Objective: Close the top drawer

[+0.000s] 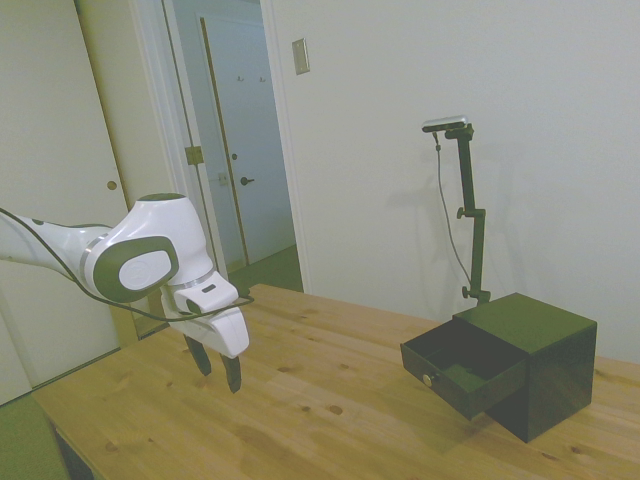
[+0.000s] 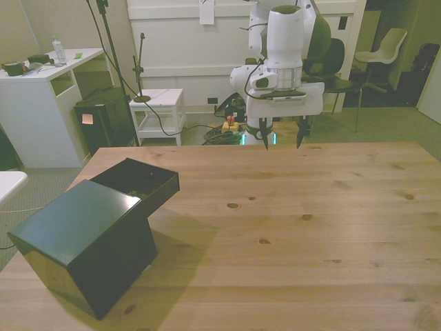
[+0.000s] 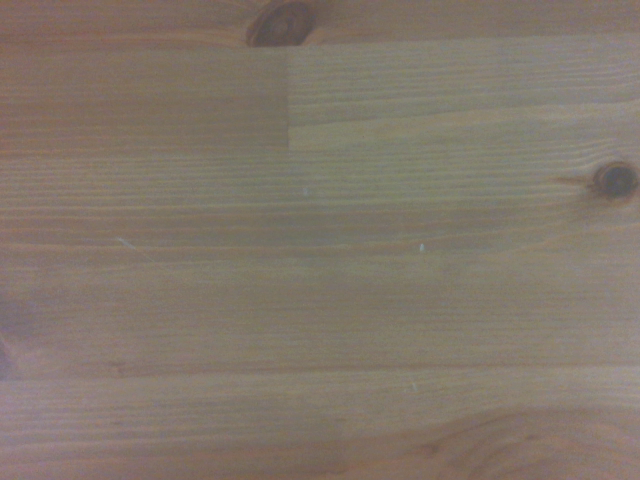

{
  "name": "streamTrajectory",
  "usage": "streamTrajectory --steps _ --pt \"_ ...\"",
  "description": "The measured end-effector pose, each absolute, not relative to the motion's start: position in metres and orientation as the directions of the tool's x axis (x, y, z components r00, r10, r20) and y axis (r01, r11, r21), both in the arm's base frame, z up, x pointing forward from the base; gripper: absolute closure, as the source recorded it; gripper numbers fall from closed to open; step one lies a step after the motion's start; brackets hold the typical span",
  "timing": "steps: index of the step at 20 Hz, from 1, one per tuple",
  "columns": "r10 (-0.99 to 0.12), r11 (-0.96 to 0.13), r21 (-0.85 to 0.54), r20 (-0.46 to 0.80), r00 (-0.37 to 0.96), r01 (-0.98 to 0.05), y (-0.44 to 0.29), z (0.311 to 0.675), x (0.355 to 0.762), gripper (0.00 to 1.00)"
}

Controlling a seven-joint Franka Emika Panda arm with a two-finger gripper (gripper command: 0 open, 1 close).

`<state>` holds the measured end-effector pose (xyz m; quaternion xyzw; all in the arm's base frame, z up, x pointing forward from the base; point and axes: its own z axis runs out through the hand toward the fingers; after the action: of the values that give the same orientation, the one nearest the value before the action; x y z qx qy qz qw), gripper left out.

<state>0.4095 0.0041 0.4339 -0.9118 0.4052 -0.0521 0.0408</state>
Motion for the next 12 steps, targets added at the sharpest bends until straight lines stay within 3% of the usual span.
streamTrajectory --steps 12 --pt "-0.753 -0.657 -0.119 0.046 0.657 -0.744 -0.005 0.422 0.377 0.00"
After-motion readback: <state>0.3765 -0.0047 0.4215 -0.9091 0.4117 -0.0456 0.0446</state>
